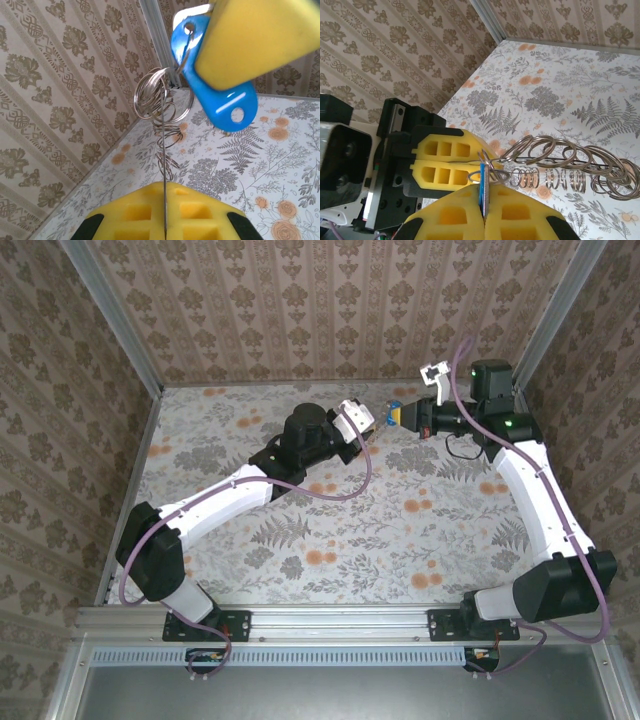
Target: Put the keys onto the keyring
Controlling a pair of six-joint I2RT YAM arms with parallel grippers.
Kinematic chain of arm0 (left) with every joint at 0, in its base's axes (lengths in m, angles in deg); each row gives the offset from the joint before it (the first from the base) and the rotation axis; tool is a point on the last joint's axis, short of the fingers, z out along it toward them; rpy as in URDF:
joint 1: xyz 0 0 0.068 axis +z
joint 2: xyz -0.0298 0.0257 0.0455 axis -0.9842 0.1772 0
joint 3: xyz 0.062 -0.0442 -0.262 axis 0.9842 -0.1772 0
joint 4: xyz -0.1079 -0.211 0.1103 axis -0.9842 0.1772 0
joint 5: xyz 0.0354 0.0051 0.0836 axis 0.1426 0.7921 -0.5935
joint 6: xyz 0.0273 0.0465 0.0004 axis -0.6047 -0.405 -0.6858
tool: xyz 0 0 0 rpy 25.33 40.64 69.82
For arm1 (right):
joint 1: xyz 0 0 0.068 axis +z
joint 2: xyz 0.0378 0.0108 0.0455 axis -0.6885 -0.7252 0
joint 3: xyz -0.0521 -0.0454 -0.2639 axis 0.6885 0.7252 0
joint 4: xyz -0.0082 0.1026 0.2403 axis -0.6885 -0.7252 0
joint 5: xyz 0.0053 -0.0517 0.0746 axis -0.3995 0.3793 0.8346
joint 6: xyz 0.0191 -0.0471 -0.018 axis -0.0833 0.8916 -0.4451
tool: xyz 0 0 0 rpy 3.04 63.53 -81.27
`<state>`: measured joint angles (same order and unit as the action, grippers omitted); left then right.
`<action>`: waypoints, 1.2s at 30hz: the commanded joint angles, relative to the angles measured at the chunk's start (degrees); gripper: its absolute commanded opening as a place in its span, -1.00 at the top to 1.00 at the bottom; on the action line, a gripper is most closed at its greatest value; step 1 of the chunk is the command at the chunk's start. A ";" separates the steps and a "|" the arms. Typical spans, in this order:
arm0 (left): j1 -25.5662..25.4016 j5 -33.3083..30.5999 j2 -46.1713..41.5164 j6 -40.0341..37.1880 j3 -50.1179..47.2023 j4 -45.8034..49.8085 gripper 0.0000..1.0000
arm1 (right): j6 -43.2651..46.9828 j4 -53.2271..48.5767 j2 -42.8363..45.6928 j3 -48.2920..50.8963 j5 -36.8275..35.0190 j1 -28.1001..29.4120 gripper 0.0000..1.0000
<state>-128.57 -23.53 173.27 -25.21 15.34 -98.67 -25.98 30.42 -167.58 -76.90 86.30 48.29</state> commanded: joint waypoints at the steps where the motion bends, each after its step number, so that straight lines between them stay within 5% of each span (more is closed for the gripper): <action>1: -0.11 -2.22 -1.61 0.98 0.28 0.82 0.90 | -0.95 0.01 -2.10 -2.50 1.42 0.32 1.00; 7: 1.75 -1.80 -3.33 4.13 -1.78 0.08 0.33 | -1.41 -0.31 -4.13 -3.41 1.77 0.32 1.00; 12: 4.03 -1.75 -5.39 7.21 -4.15 -0.99 0.16 | -1.85 0.34 -5.82 -3.51 2.04 0.41 1.00; 36: 14.44 -6.27 -16.72 16.64 -12.32 1.68 0.03 | -3.05 0.65 -31.92 -18.57 2.68 4.10 1.00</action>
<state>-114.75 -28.99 157.86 -9.93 3.91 -98.62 -28.93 31.08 -198.66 -92.33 87.33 52.51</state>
